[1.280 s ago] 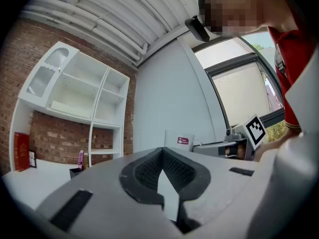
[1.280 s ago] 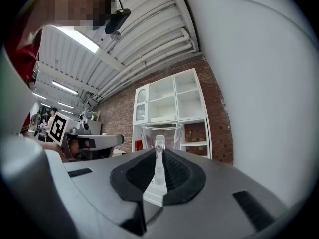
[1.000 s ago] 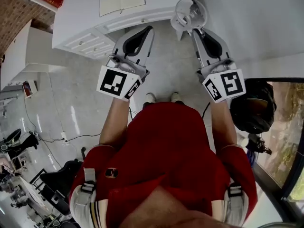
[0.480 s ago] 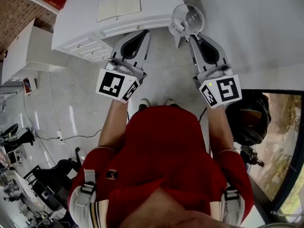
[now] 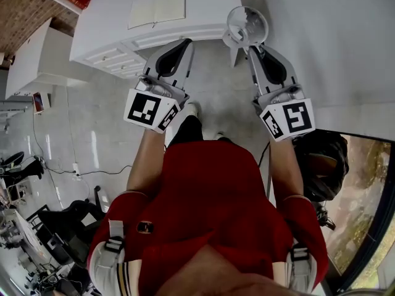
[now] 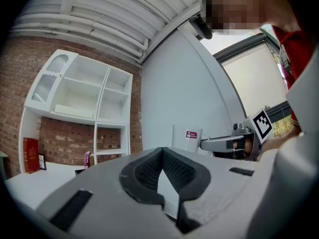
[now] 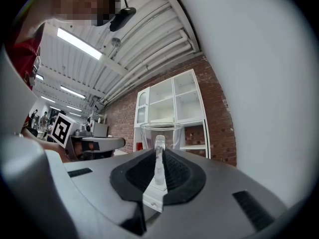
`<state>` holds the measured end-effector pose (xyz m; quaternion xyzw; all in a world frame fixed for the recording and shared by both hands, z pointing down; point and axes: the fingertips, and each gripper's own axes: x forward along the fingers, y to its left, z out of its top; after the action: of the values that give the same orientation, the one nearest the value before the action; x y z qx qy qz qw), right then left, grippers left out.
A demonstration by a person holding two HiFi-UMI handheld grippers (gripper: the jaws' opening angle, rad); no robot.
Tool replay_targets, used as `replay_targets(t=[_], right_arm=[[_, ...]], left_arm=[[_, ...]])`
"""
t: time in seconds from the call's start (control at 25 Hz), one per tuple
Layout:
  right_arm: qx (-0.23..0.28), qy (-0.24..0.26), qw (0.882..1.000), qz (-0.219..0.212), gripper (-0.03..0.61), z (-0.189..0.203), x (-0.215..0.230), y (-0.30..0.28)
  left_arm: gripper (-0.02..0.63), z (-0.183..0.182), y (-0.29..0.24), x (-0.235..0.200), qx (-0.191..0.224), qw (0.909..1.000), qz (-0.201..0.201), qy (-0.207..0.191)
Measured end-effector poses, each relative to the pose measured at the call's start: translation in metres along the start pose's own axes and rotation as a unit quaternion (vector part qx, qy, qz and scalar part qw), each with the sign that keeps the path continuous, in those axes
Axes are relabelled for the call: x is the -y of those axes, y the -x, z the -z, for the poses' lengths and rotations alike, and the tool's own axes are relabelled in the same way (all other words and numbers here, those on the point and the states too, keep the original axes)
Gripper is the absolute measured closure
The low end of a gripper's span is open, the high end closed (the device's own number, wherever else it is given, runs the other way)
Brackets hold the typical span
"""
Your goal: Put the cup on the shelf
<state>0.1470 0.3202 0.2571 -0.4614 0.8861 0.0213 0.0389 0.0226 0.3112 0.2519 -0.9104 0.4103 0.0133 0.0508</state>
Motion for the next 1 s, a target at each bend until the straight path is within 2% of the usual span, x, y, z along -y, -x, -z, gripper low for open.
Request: replay_targets(t=[0.4, 1.0], right_arm=[[-0.009, 0.004, 1.000, 0.010, 0.553, 0.014, 0.021, -0.058], [-0.023, 0.006, 0.998, 0.052, 0.554, 0.031, 0.072, -0.236]], left_arm=[[0.608, 0.020, -0.040, -0.060, 0.013, 0.9998, 0.007, 0.011], [0.609, 0.040, -0.142, -0.228, 0.024, 0.9982, 0.052, 0.017]])
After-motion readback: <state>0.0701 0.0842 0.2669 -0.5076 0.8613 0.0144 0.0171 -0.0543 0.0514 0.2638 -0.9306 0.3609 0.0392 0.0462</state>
